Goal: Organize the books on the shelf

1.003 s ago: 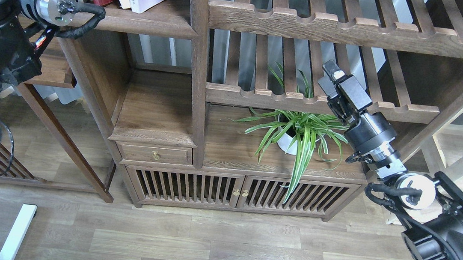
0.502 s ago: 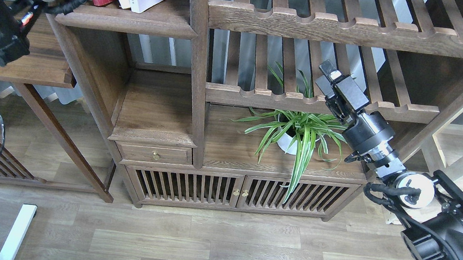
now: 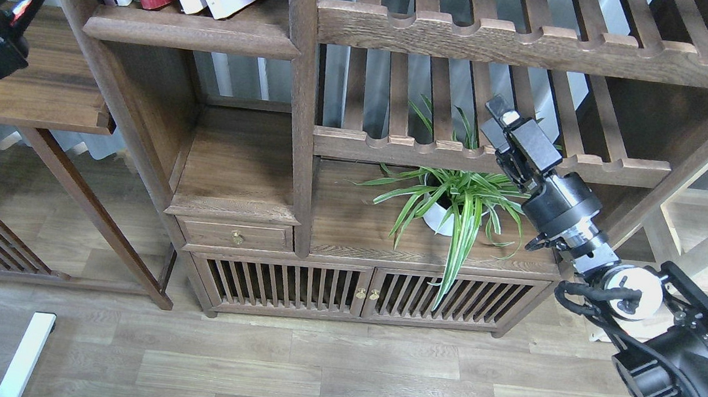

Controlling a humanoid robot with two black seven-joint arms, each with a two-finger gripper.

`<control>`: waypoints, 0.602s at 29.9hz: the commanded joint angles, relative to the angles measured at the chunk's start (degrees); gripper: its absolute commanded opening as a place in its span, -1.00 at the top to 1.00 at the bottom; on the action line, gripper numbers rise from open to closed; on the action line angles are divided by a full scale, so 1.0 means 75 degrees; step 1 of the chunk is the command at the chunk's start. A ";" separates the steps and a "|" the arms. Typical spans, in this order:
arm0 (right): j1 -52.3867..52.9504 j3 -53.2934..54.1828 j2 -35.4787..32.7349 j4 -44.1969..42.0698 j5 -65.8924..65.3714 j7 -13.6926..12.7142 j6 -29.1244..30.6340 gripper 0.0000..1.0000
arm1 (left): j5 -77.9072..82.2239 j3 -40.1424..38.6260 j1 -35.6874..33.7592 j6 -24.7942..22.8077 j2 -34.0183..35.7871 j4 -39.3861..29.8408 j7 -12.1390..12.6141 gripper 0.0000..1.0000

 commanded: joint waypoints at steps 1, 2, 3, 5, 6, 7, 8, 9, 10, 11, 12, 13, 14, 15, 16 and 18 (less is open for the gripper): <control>-0.0014 0.0037 -0.0016 -0.0010 -0.0018 0.0010 0.0000 -0.82 | -0.0531 -0.0025 0.0188 0.0009 -0.0008 -0.0407 -0.0056 0.02; -0.0025 0.0049 -0.0028 -0.0010 -0.0018 -0.0002 0.0000 -0.82 | -0.0590 -0.0026 0.0235 0.0009 0.0027 -0.0524 -0.0045 0.01; -0.0025 0.0061 -0.0028 -0.0010 -0.0018 -0.0002 0.0000 -0.82 | -0.0602 -0.0026 0.0270 0.0009 0.0085 -0.0653 -0.0045 -0.03; -0.0025 0.0084 -0.0028 -0.0010 -0.0018 -0.0002 0.0000 -0.82 | -0.0602 0.0044 0.0282 -0.0002 0.0261 -0.0817 -0.0033 -0.14; -0.0025 0.0096 -0.0028 -0.0010 -0.0018 -0.0002 0.0000 -0.82 | -0.0602 0.0114 0.0282 -0.0072 0.0401 -0.0922 0.0002 -0.19; -0.0025 0.0096 -0.0028 -0.0010 -0.0018 -0.0002 0.0000 -0.82 | -0.0590 0.0127 0.0282 -0.0061 0.0472 -0.1039 -0.0010 -0.22; -0.0025 0.0096 -0.0028 -0.0010 -0.0030 -0.0002 0.0000 -0.82 | -0.0590 0.0127 0.0282 -0.0049 0.0566 -0.1203 -0.0021 -0.24; -0.0025 0.0096 -0.0028 -0.0010 -0.0030 -0.0002 0.0000 -0.82 | -0.0590 0.0127 0.0294 -0.0049 0.0659 -0.1332 -0.0021 -0.25; -0.0025 0.0084 -0.0028 -0.0010 -0.0042 -0.0002 0.0000 -0.82 | -0.0590 0.0127 0.0294 -0.0049 0.0730 -0.1438 -0.0021 -0.26; -0.0037 0.0084 -0.0028 -0.0010 -0.0065 -0.0002 0.0000 -0.82 | -0.0590 0.0127 0.0294 -0.0049 0.0858 -0.1567 -0.0021 -0.30; -0.0049 0.0084 -0.0028 -0.0010 -0.0100 -0.0002 0.0000 -0.82 | -0.0590 0.0127 0.0294 -0.0061 0.0964 -0.1672 -0.0021 -0.34; -0.0072 0.0084 -0.0028 -0.0010 -0.0124 -0.0002 0.0000 -0.82 | -0.0590 0.0127 0.0294 -0.0061 0.1081 -0.1801 -0.0021 -0.35; -0.0095 0.0084 -0.0028 -0.0010 -0.0136 -0.0002 0.0000 -0.82 | -0.0590 0.0115 0.0317 -0.0061 0.1233 -0.1976 -0.0033 -0.36; -0.0096 0.0084 -0.0028 -0.0010 -0.0147 -0.0002 0.0000 -0.82 | -0.0590 0.0115 0.0352 -0.0061 0.1350 -0.2117 -0.0033 -0.36; -0.0096 0.0084 -0.0028 -0.0010 -0.0147 -0.0002 0.0000 -0.82 | -0.0590 0.0103 0.0422 -0.0061 0.1514 -0.2281 -0.0033 -0.36; -0.0119 0.0084 -0.0028 -0.0010 -0.0147 -0.0002 0.0000 -0.82 | -0.0602 0.0033 0.0551 -0.0072 0.1725 -0.2562 -0.0056 -0.37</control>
